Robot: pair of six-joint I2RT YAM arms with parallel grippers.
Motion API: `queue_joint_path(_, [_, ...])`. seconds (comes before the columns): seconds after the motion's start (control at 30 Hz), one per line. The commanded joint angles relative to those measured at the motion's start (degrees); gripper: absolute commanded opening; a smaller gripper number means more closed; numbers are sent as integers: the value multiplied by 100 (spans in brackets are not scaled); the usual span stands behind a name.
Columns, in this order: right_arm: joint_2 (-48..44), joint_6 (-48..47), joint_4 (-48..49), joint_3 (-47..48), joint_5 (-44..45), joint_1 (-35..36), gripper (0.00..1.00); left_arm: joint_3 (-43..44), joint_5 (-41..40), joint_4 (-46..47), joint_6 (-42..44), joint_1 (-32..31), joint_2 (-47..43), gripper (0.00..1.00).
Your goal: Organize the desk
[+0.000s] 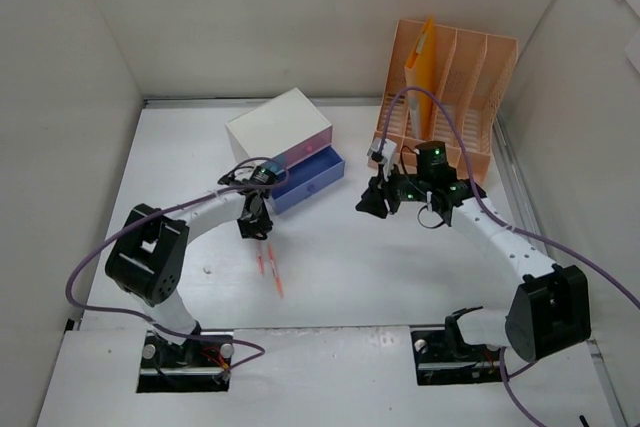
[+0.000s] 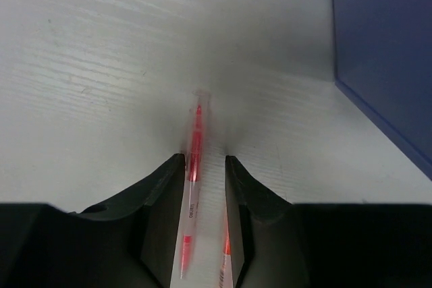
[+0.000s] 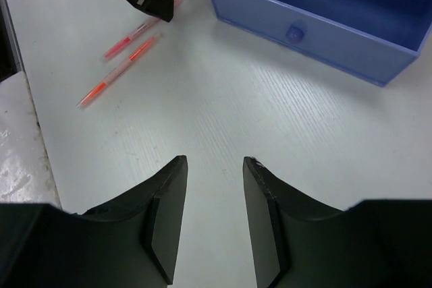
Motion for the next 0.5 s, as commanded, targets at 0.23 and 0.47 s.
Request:
queue_joint_path(0.23, [-318,-122,164,-99,61,-129,37,-119,98,-1,170,19,50,15])
queue_joint_path(0.47, [-616,-403,-38,-283,175,-155,39,-496,-16,34,293,19,-633,0])
